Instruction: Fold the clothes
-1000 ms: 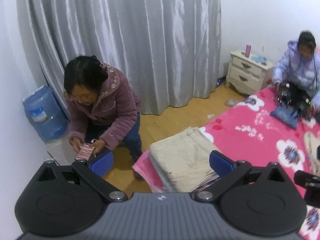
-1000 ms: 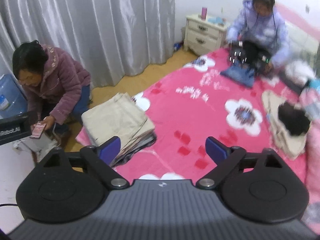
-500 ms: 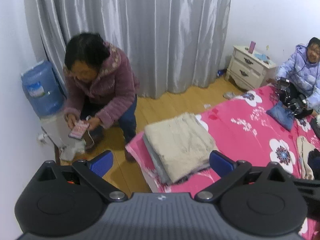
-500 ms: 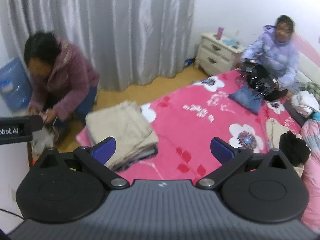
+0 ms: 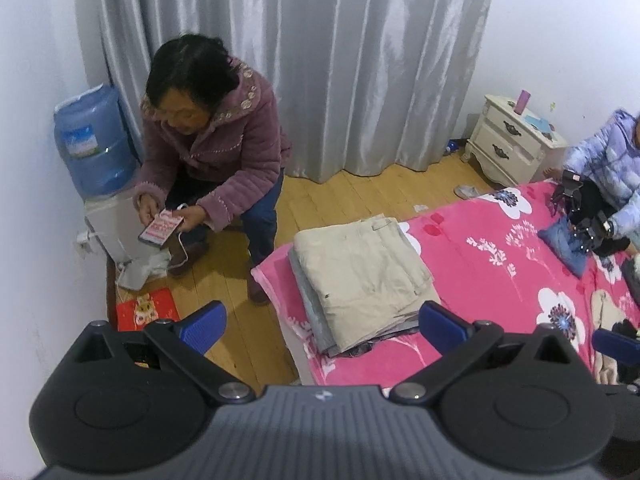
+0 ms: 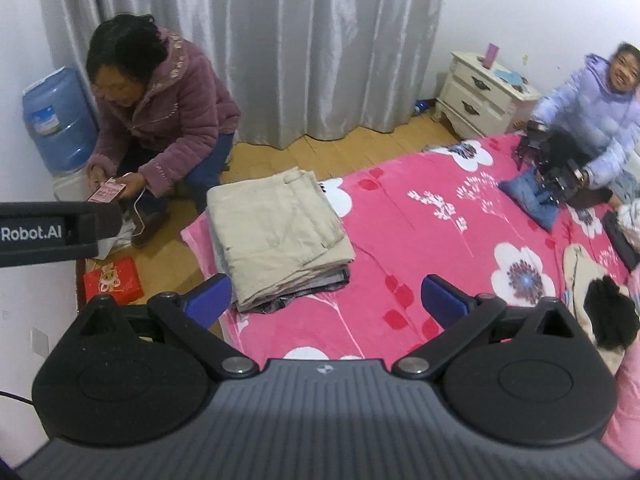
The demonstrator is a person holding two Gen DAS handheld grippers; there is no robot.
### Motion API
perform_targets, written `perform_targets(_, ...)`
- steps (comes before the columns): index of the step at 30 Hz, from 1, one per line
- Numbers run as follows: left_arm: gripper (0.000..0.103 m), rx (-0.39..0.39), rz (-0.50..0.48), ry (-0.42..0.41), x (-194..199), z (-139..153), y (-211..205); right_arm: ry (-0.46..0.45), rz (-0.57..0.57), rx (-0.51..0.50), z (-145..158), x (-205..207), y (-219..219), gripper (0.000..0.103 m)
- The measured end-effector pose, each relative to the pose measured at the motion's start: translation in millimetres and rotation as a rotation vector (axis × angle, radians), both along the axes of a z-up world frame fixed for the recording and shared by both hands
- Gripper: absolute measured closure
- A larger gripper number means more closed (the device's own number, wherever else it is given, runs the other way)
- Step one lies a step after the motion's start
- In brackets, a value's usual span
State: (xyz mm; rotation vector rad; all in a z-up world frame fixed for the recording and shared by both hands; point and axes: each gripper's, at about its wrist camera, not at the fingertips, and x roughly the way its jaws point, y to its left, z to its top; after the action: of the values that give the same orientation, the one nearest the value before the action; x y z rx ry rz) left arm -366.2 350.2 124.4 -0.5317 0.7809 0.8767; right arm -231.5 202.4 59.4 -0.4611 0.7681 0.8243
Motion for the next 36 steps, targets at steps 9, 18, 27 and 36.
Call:
perform_targets(9, 0.000, -0.013, 0.064, -0.004, -13.9, 1.6, 9.8, -0.061, 0.080, 0.012, 7.1, -9.9, 20.5, 0.002)
perform_targets(18, 0.000, -0.002, 0.115, -0.008, -20.4, 3.1, 15.3, -0.138, 0.121, 0.016, 5.0, -17.9, 31.6, 0.002)
perform_targets(27, 0.000, 0.001, 0.142, -0.009, -19.5, 4.6, 23.6, -0.155, 0.153, 0.047, 7.5, -18.6, 31.9, 0.001)
perform_targets(36, 0.000, -0.025, 0.167, -0.004, -15.4, 0.2, 27.5, -0.123, 0.186, -0.012, 6.1, -15.2, 44.5, 0.001)
